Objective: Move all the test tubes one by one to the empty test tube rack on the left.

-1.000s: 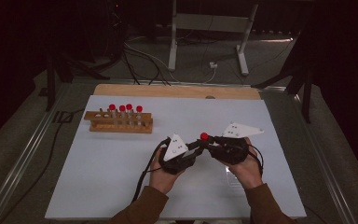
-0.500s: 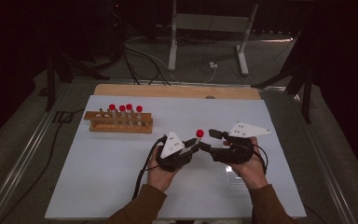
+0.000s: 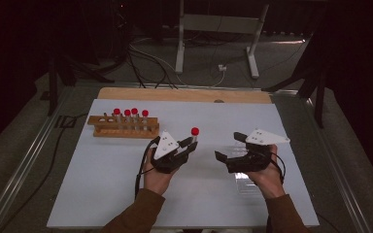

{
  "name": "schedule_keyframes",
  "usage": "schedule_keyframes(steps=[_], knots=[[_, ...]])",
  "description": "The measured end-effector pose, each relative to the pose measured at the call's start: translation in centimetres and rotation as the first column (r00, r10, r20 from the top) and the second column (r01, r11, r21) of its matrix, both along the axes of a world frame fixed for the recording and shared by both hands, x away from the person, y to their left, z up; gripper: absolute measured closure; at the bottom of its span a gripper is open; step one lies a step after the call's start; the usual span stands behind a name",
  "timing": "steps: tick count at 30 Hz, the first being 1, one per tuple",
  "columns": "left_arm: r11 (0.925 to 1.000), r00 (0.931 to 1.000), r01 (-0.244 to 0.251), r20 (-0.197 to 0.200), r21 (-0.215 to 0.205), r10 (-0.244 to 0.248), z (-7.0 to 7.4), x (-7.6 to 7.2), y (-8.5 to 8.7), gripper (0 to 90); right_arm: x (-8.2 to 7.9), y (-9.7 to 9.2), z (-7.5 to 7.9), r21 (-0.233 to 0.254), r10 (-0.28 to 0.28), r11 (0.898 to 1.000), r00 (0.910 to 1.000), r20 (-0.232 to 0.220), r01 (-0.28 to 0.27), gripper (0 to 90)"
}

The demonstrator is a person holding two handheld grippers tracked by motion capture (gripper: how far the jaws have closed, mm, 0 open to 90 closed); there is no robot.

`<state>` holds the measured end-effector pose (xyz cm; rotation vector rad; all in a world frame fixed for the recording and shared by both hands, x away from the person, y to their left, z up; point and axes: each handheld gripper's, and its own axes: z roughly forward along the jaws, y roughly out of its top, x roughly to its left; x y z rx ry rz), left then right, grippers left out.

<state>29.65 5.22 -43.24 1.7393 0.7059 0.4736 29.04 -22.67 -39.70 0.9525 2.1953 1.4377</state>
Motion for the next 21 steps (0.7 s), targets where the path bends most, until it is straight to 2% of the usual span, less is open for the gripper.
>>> schedule_keyframes(steps=[11,21], knots=[[0.9970,0.9970,-0.077,0.008,0.000,0.077,0.5,0.6,3.0,76.0,-0.3,-1.9,-0.5,0.003,-0.046,0.999,0.9989,0.008,0.046,0.0],[0.9858,0.9856,-0.168,0.020,-0.001,0.168,1.3,1.4,6.6,76.0,-0.9,-3.9,-0.9,0.006,-0.088,0.996,0.9960,0.017,0.088,0.0]])
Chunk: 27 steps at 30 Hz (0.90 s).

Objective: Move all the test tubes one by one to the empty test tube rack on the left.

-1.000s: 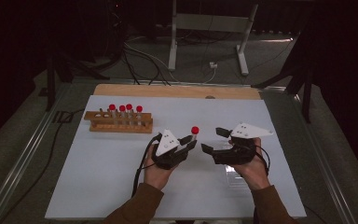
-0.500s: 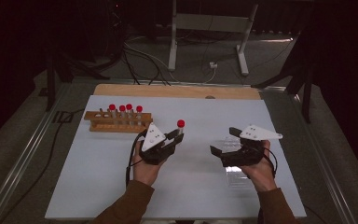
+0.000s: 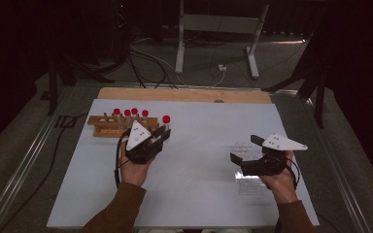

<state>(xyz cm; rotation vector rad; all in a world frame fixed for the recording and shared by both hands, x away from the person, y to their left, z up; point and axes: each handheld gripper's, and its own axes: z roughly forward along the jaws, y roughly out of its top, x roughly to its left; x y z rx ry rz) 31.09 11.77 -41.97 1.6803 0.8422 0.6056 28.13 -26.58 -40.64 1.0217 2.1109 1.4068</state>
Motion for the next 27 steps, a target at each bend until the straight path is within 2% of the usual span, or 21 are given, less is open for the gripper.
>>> schedule_keyframes(steps=[8,14,21,27], knots=[[0.9972,0.9971,-0.074,0.018,0.012,0.074,0.7,0.5,3.1,76.1,-0.4,-1.6,-0.3,0.015,-0.031,0.999,0.9995,0.002,0.031,0.0],[0.9895,0.9894,-0.143,0.030,0.025,0.142,1.2,1.0,6.3,76.0,-0.8,-2.5,-0.7,0.025,-0.055,0.998,0.9985,0.004,0.055,0.0],[0.9710,0.9713,-0.237,0.028,0.032,0.236,1.0,2.0,9.9,76.0,-1.2,-3.4,-1.1,0.036,-0.071,0.997,0.9975,0.001,0.071,0.0],[0.9463,0.9466,-0.322,0.012,0.024,0.322,0.4,3.2,12.0,76.0,-1.4,-4.0,-1.3,0.050,-0.083,0.995,0.9965,0.002,0.083,0.0]])
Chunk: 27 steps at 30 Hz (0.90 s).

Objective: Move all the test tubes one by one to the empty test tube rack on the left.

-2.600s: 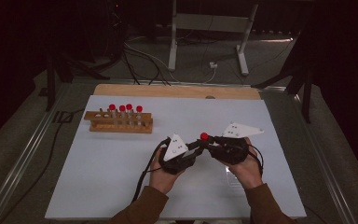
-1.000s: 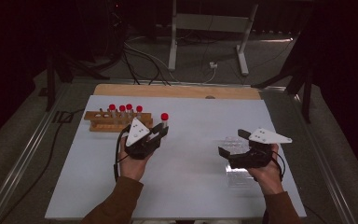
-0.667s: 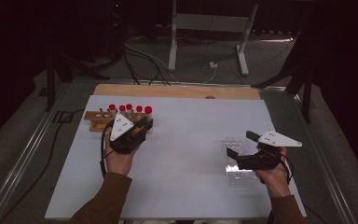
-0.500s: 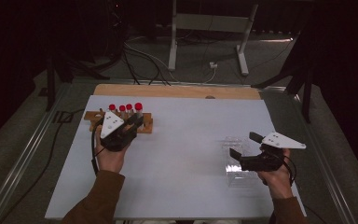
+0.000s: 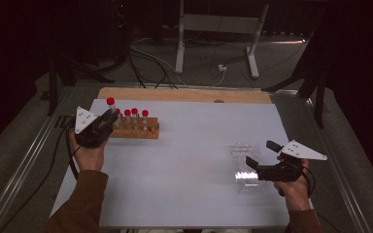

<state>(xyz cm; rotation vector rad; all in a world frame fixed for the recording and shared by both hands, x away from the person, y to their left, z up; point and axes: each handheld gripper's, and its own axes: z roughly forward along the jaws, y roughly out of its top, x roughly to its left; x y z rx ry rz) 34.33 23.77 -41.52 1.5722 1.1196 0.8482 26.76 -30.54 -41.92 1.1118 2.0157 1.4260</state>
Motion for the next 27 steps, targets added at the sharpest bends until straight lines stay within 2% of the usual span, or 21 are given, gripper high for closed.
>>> schedule_keyframes(steps=[4,8,13,17,19,23,27], knots=[[0.9985,0.9984,-0.055,-0.015,0.002,0.055,-0.6,1.0,0.5,76.0,0.0,-0.2,-0.1,0.004,-0.003,1.000,1.0000,0.001,0.003,0.0],[0.9942,0.9937,-0.107,-0.033,0.012,0.107,-1.2,2.1,0.7,75.9,-0.2,-0.5,-0.3,0.009,-0.005,1.000,1.0000,0.003,0.005,0.0],[0.9887,0.9871,-0.149,-0.056,0.019,0.150,-2.0,3.2,0.9,75.9,-0.3,-0.9,-0.3,0.019,-0.011,1.000,0.9999,0.005,0.011,0.0],[0.9838,0.9814,-0.179,-0.069,0.008,0.179,-2.6,3.8,1.1,75.8,-0.4,-1.0,-0.4,0.023,-0.011,1.000,0.9999,0.012,0.011,0.0],[0.9833,0.9803,-0.182,-0.078,-0.001,0.181,-2.9,4.1,1.3,75.8,-0.4,-1.1,-0.4,0.021,-0.012,1.000,0.9999,0.011,0.012,0.0],[0.9850,0.9787,-0.172,-0.111,0.019,0.173,-3.6,4.2,1.3,75.8,-0.5,-1.3,-0.5,0.021,-0.018,1.000,0.9998,0.010,0.018,0.0],[0.9846,0.9712,-0.171,-0.162,0.038,0.175,-4.5,4.1,1.6,75.6,-0.5,-1.3,-0.6,0.018,-0.017,1.000,0.9998,0.009,0.017,0.0]])
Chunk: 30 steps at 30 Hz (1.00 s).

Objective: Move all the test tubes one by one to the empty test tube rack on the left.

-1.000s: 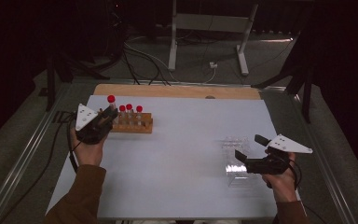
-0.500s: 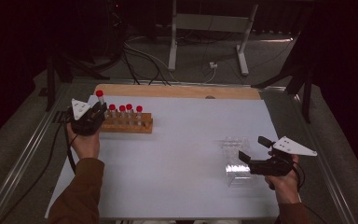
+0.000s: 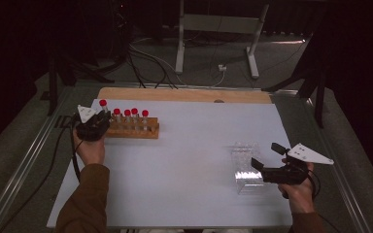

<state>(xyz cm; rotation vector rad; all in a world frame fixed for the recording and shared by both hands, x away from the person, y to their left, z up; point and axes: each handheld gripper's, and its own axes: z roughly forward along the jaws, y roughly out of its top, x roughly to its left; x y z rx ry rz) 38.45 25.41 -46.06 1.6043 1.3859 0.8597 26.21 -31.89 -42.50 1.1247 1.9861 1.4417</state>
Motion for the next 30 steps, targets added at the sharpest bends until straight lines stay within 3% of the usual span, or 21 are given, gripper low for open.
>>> schedule_keyframes(steps=[9,14,17,22,26,30], knots=[[0.9984,0.9971,0.019,-0.075,0.054,-0.015,-0.7,0.4,-0.4,74.8,0.0,0.4,-0.1,-0.002,0.009,1.000,1.0000,-0.001,-0.009,0.0],[0.9988,0.9964,0.020,-0.084,0.044,-0.016,-0.7,0.6,-0.4,71.2,0.0,0.3,-0.1,-0.001,0.009,1.000,0.9999,-0.005,-0.009,0.0],[0.9990,0.9961,0.018,-0.087,0.041,-0.014,-0.7,0.5,-0.4,64.1,0.0,0.3,-0.1,0.001,0.009,1.000,1.0000,-0.004,-0.009,0.0],[0.9996,0.9965,0.028,-0.079,0.007,-0.027,-0.4,0.0,-0.2,43.4,-0.1,0.1,0.0,0.003,0.005,1.000,1.0000,-0.001,-0.005,0.0],[0.9985,0.9979,0.040,-0.049,-0.037,-0.042,0.2,-1.0,0.2,25.7,-0.3,-0.1,-0.1,0.004,0.004,1.000,1.0000,0.002,-0.004,0.0],[0.9948,0.9979,0.065,-0.006,-0.079,-0.065,0.9,-2.9,0.7,16.7,-0.6,-0.2,-0.2,0.003,0.003,1.000,0.9999,0.010,-0.003,0.0]])
